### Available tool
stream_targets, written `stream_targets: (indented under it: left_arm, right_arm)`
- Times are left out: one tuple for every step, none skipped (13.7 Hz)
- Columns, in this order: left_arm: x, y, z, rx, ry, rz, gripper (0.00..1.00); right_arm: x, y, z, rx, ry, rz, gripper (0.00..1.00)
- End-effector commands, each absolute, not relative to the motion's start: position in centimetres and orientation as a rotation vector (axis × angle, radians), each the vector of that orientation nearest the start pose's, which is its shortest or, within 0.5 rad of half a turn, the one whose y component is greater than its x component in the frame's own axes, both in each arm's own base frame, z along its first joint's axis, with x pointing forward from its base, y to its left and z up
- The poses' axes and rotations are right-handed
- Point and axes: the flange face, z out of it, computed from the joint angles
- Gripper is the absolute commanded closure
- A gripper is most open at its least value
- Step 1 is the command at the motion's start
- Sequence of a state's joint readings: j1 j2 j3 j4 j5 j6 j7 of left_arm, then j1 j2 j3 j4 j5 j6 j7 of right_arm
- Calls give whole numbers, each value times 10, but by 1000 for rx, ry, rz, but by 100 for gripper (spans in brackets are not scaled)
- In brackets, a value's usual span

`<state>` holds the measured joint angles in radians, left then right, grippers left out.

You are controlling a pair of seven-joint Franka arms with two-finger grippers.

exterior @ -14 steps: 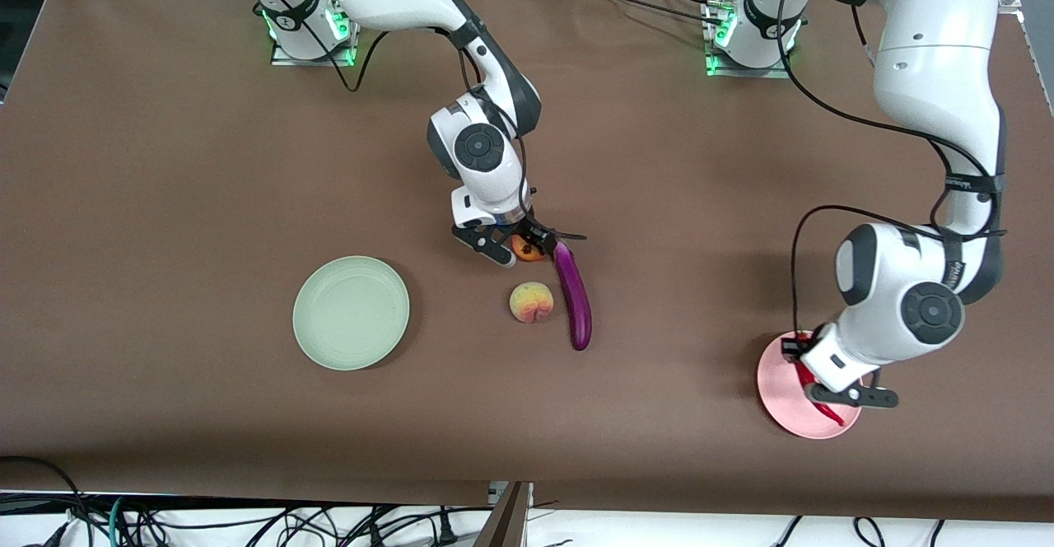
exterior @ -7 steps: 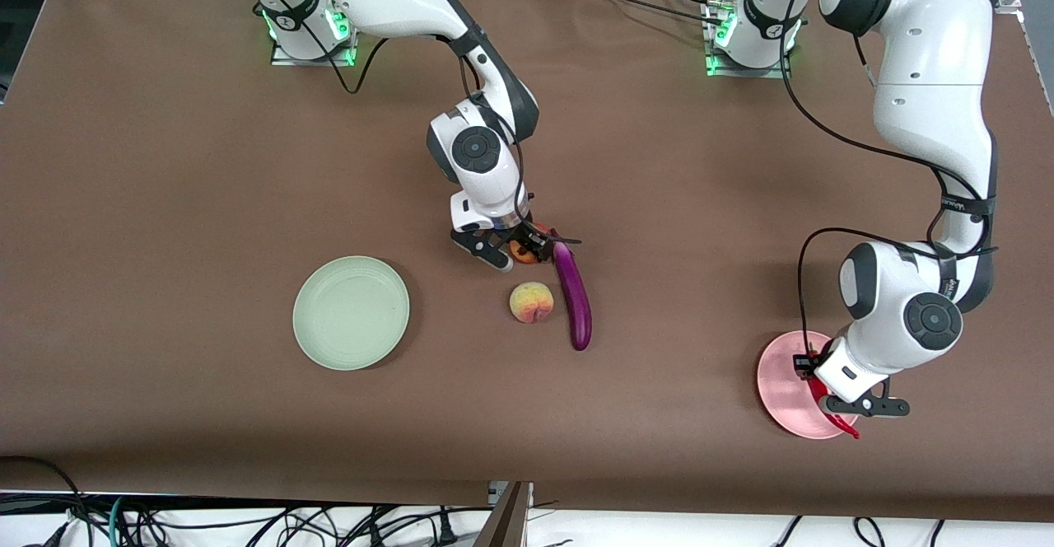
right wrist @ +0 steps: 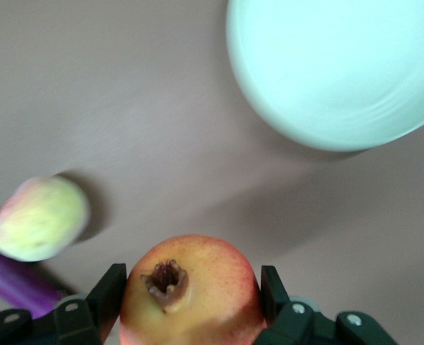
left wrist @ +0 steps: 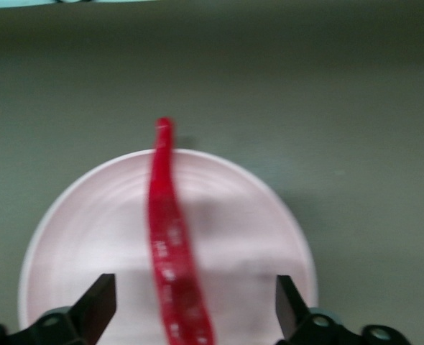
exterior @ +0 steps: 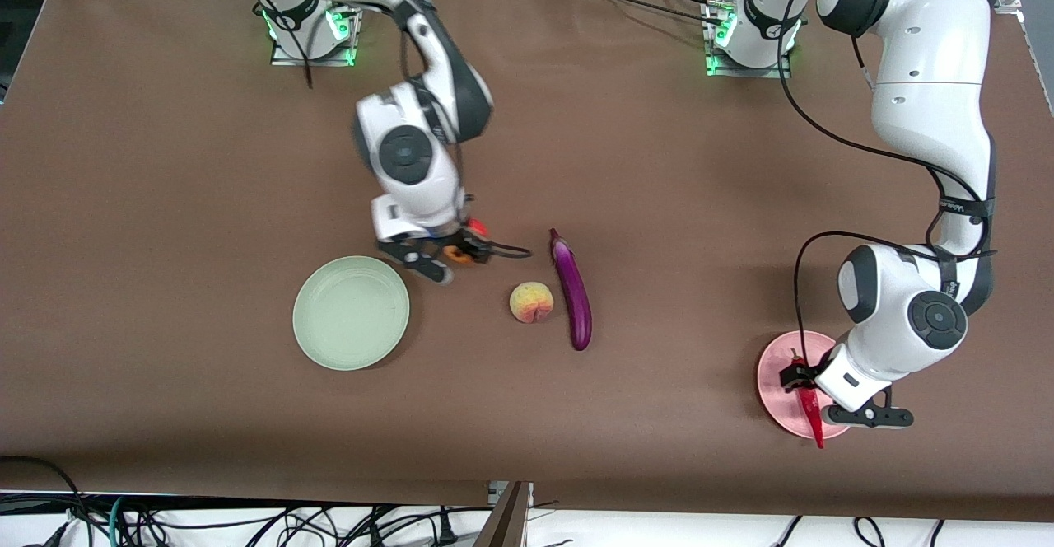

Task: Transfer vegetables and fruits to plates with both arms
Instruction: 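Place the chili on the pink plate while the right gripper carries the apple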

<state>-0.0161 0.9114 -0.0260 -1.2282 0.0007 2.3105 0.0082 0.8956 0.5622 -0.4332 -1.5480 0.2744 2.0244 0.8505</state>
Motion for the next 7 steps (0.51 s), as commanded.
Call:
stream_targets:
  left_arm:
    - [769, -85, 247, -3220, 62, -246, 0]
    - [766, -109, 247, -3230, 25, -240, 0]
    - [762, -138, 251, -3237, -8, -240, 0]
    - [755, -169, 252, -3244, -35, -232, 0]
    - [746, -199, 247, -3249, -61, -209, 0]
    - [737, -227, 245, -3255, -85, -193, 0]
    - [728, -251, 244, -3258, -98, -181, 0]
  right_arm:
    - [610, 273, 359, -3169, 533, 117, 67]
    - [618, 242, 356, -3193, 475, 120, 66]
    - [623, 217, 347, -3205, 433, 133, 66]
    - [628, 199, 339, -3206, 429, 121, 66]
    - [633, 179, 330, -3205, 446, 94, 66]
    - [638, 167, 320, -3212, 432, 56, 64]
    - [645, 156, 311, -3216, 426, 21, 63]
